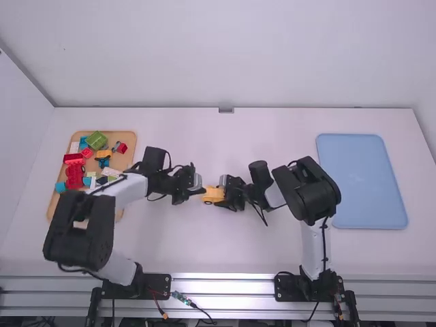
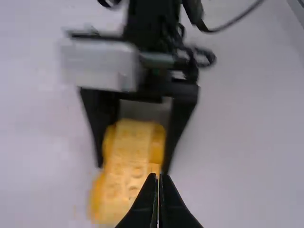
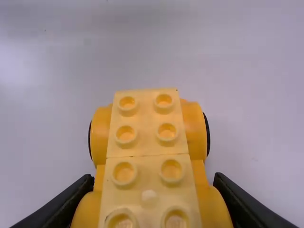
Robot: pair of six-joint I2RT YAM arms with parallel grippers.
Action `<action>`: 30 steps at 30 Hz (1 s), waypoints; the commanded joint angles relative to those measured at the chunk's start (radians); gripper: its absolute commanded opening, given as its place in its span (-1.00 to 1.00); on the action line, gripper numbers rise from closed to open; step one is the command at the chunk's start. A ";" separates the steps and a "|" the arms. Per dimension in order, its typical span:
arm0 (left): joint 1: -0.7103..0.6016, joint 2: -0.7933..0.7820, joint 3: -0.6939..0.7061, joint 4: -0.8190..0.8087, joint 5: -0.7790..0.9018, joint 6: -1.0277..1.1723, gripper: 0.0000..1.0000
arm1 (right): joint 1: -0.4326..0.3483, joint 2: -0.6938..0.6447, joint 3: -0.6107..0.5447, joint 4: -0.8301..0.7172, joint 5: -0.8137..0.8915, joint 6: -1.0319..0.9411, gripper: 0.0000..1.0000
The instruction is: Assemble lego blocks to make yellow taxi
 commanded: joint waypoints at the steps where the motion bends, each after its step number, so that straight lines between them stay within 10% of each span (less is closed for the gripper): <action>1: 0.039 -0.110 0.034 -0.006 0.017 -0.079 -0.90 | -0.001 0.018 -0.006 -0.014 0.035 0.005 -0.54; 19: 0.048 -0.234 0.030 0.087 -0.148 -0.275 -0.83 | 0.001 0.018 -0.056 0.021 0.027 0.005 -0.45; 25: 0.048 -0.234 0.030 0.087 -0.149 -0.275 -0.78 | 0.001 0.018 -0.048 0.006 0.027 0.005 0.12; 30: 0.048 -0.234 0.030 0.085 -0.201 -0.275 -0.18 | 0.000 0.016 -0.031 -0.014 0.000 0.005 0.54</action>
